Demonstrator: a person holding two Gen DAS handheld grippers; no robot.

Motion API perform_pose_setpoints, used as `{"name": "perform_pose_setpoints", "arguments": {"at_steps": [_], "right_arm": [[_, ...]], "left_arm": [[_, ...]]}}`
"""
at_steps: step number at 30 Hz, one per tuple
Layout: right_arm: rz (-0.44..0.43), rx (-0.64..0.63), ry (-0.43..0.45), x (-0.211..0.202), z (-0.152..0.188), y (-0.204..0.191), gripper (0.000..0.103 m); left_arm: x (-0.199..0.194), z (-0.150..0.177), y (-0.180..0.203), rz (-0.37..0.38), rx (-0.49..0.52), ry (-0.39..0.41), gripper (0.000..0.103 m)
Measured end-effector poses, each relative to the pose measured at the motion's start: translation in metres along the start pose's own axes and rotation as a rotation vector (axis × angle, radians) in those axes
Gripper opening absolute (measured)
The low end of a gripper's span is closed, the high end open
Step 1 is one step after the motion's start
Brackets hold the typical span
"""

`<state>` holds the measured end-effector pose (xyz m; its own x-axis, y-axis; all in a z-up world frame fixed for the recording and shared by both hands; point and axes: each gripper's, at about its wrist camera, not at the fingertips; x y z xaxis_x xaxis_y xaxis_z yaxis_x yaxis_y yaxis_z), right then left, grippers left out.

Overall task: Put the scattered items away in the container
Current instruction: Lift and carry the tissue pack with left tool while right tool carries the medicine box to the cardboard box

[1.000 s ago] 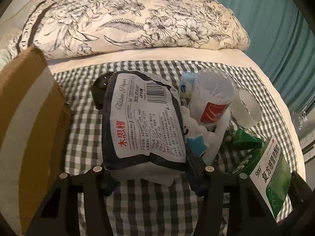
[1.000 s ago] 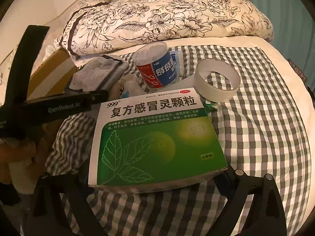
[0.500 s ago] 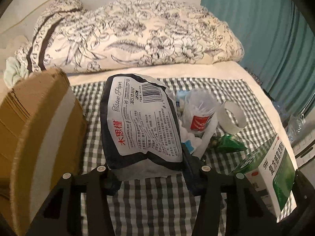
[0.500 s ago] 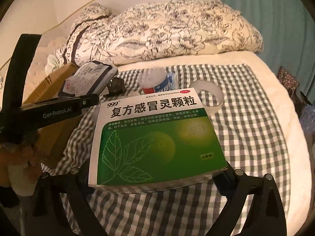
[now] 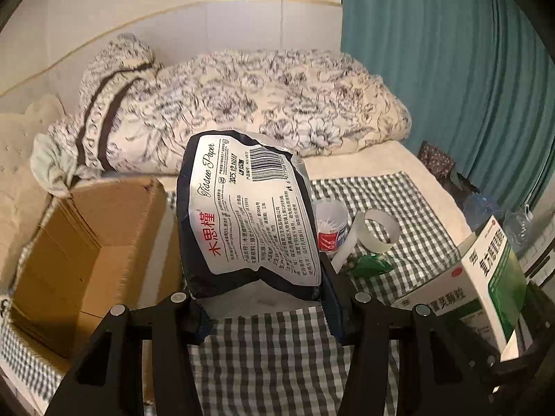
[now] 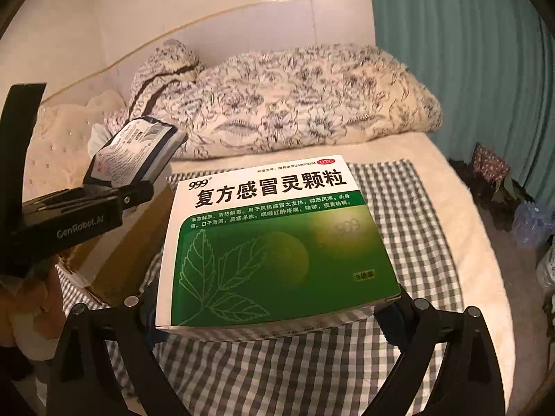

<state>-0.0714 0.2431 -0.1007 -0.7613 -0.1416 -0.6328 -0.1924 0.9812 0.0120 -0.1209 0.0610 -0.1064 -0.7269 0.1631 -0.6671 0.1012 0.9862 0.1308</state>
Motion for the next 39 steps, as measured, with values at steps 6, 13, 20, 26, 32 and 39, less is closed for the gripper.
{"name": "perform_pose_setpoints", "arguments": {"at_steps": [6,13,20,26,32,39], "right_arm": [[0.033,0.010,0.067,-0.039,-0.010,-0.006,0.094],[0.081,-0.029,0.110,-0.072,-0.020,-0.028,0.094],[0.082,-0.020,0.137,-0.089,-0.028,-0.043,0.094],[0.090,-0.018,0.152,-0.100,-0.034,-0.053,0.094],[0.082,-0.020,0.158,-0.098,-0.038,-0.064,0.094],[0.053,-0.052,0.167,-0.091,-0.050,-0.093,0.094]], "left_arm": [[-0.038,-0.002,-0.004,0.005,0.002,0.049,0.052],[-0.080,-0.002,-0.014,0.014,0.004,0.102,0.052],[-0.104,-0.002,-0.028,0.014,-0.002,0.130,0.052],[-0.120,-0.002,-0.043,0.015,-0.003,0.150,0.052],[-0.132,-0.003,-0.061,0.009,-0.009,0.163,0.052],[-0.139,-0.007,-0.091,-0.014,-0.028,0.169,0.052]]}}
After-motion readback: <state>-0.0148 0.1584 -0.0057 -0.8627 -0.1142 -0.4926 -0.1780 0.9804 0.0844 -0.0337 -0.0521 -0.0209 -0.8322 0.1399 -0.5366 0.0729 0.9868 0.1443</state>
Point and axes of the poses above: each gripper's, at about its wrist camera, not at the fingertips, and x roughly the way its jaws point, y to its right, z to its underside, and after that the axes turned 10 degrees about -x, right-handed
